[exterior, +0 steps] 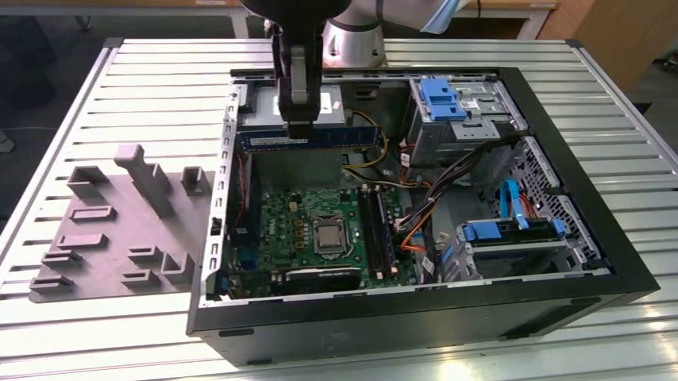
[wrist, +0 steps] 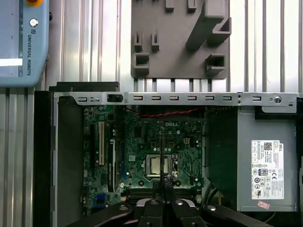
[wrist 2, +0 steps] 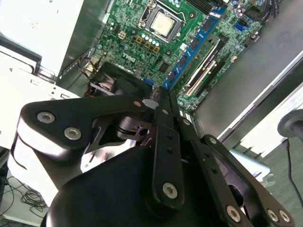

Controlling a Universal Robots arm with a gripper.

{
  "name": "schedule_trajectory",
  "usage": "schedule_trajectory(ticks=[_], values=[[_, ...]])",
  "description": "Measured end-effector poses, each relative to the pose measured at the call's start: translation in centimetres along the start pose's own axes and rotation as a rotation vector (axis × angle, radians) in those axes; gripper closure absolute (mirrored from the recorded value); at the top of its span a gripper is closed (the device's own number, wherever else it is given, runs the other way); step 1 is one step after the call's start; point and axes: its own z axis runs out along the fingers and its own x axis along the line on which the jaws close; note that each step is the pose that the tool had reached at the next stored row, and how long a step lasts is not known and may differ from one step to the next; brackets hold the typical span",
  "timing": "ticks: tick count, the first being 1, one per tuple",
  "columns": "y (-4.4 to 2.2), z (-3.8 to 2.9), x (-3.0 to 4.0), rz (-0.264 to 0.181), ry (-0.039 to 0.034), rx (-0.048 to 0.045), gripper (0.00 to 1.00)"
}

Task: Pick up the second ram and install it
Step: 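Pick up the second ram and move it above second insertion slot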

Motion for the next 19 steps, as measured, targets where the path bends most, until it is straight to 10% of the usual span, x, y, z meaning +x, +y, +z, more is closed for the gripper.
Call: schedule_trajectory(ticks=[19], values=[[-1.43, 1.30, 0.00, 0.000, 0.0002, -0.0001, 0.89]])
